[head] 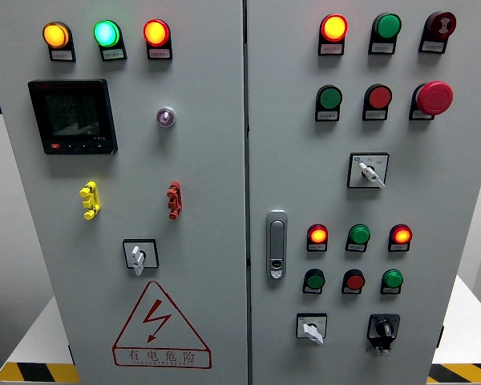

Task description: Turn on light switch 1

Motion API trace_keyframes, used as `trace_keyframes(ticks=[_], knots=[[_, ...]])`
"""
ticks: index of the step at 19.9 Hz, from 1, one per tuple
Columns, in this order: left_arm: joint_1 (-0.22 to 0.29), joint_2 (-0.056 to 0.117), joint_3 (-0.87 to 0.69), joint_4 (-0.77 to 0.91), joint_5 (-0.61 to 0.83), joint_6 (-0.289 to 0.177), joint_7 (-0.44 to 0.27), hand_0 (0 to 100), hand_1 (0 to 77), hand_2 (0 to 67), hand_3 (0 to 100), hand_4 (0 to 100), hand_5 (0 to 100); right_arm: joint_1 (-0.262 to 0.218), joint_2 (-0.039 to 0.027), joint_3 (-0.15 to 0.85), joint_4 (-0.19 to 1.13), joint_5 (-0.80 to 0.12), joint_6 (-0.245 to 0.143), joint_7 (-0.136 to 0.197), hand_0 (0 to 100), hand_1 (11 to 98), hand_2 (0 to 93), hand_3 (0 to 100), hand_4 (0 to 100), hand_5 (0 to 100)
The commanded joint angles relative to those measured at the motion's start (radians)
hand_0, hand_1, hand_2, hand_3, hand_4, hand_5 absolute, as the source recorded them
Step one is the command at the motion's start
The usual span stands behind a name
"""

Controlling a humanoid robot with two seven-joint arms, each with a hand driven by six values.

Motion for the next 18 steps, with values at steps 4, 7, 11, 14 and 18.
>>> trace_keyframes(ticks=[4,7,11,14,18], knots=[[0.004,-0.006,0.001,0.0,0.005,0.017,0.027,0,6.0,1.0,0,0,0,0.0,0.0011,0.0,0.002,0.001,0.001,0.0,0,19.4,0.0,19,19,11],[0.004,-0.006,0.002,0.001,0.005,0.023,0.029,0,5.8,0.8,0,0,0,0.0,0.0011,0.0,0.002,0.0,-0.001,0.0,0,19.4,0.0,19,19,11],[0.006,-0.005,-0.007,0.0,0.008,0.023,0.027,0,5.9,0.5,0,0,0,0.0,0.0011,0.0,0.002,0.0,0.001,0.0,0,19.5,0.0,19,19,11],[0.006,-0.009,-0.068,-0.002,0.055,0.023,0.027,0,6.4,0.4,0,0,0,0.0,-0.0005,0.0,0.0,0.0,0.001,0.0,0,19.5,0.0,19,19,11],[0.015,-0.024,-0.435,-0.002,0.427,0.023,0.027,0,7.9,0.4,0,0,0,0.0,0.0011,0.0,0.0,0.0,0.001,0.0,0,19.5,0.0,19,19,11]])
